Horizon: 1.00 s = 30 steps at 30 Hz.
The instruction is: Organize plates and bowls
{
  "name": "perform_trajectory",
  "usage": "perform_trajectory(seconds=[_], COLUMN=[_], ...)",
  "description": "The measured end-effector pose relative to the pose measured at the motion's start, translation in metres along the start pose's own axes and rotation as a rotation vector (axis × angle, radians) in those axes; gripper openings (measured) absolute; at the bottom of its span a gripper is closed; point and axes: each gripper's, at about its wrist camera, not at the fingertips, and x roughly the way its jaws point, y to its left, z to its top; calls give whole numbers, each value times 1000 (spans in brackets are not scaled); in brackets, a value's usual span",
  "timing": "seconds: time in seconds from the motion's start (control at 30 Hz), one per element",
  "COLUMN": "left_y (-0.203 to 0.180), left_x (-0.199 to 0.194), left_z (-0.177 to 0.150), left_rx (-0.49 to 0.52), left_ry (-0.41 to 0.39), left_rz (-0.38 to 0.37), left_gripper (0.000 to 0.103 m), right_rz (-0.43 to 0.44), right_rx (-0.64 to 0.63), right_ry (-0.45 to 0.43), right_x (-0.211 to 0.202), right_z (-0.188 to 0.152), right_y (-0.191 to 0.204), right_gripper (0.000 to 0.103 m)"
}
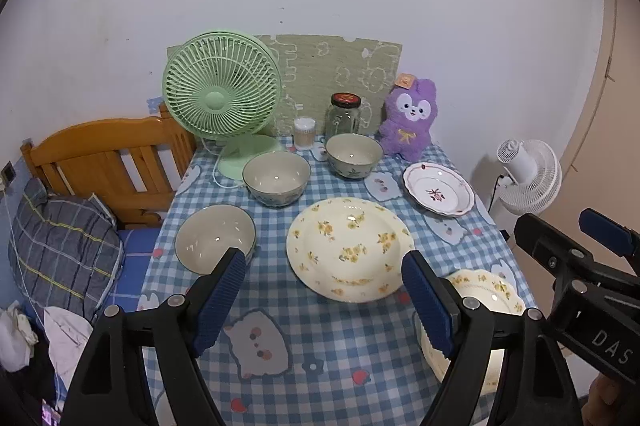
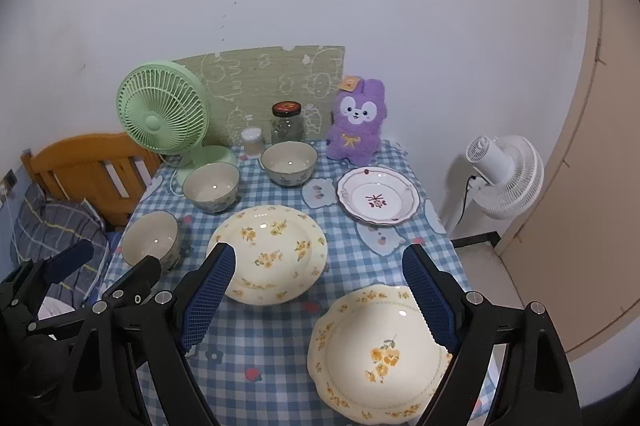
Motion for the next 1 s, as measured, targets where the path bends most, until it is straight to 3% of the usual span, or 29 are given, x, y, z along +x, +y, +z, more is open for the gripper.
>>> perform_trajectory(seconds=[0.37, 1.0], left_y=[-7, -17], left_x=[43, 151], left_z=[18, 42], left_rx=[-70, -155], left_ry=[28, 109], left_rz=[67, 188], left_gripper=[81, 79], right_rz=[79, 181], right_rx=[-47, -100], right_ry=[28, 120], right_x=[59, 187], right_z=[26, 58], right_y=[-10, -23], right_gripper=[88, 88])
